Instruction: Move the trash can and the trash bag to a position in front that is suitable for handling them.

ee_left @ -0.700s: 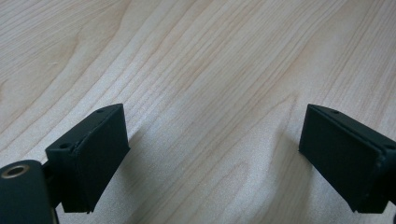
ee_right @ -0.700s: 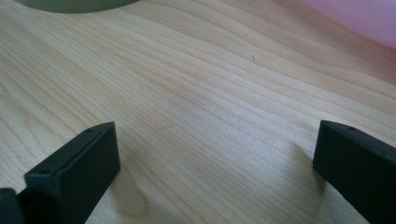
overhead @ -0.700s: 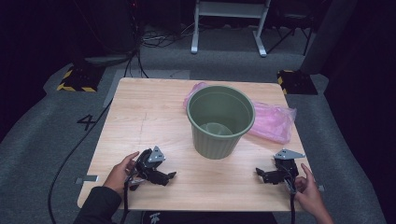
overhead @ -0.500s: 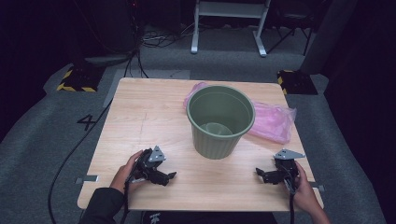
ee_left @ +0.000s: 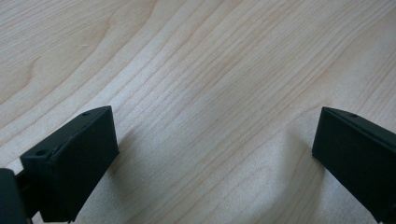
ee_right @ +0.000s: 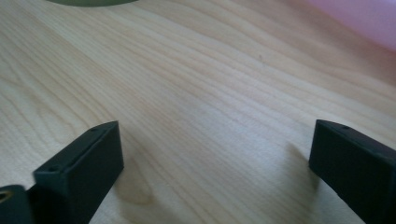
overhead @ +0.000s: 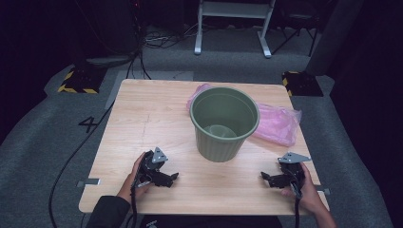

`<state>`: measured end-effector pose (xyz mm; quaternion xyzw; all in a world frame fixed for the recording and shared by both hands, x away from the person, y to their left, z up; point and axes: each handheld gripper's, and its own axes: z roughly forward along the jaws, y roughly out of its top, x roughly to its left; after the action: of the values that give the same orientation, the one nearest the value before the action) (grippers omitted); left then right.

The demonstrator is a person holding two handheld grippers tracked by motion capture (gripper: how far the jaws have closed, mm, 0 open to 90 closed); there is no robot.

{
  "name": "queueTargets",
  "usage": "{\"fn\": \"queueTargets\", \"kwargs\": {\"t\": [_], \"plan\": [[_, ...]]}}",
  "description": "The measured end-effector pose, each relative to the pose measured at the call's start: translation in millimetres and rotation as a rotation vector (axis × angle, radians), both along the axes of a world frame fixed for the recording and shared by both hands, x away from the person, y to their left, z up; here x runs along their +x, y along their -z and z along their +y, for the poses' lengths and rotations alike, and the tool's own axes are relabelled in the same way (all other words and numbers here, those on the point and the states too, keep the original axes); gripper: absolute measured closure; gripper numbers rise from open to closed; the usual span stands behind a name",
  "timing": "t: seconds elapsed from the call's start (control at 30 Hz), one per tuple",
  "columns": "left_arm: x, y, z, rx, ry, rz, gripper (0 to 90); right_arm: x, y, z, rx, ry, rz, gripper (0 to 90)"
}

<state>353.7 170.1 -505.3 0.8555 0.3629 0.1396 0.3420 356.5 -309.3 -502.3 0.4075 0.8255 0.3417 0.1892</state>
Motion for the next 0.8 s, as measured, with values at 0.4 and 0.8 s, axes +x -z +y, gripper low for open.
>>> {"fn": "queueTargets", "kwargs": {"t": [0.4, 0.8], "plan": [[-1.6, 0.1, 7.2, 0.0, 0.037, -0.002, 0.0, -0.6, -11.4, 10.2, 0.005, -0.126, -0.068, 15.6], [-1.0, -0.1, 8.6, 0.003, 0.053, 0.0, 0.0, 29.2, -34.1, 39.0, 0.095, -0.227, -0.138, 15.5]]}}
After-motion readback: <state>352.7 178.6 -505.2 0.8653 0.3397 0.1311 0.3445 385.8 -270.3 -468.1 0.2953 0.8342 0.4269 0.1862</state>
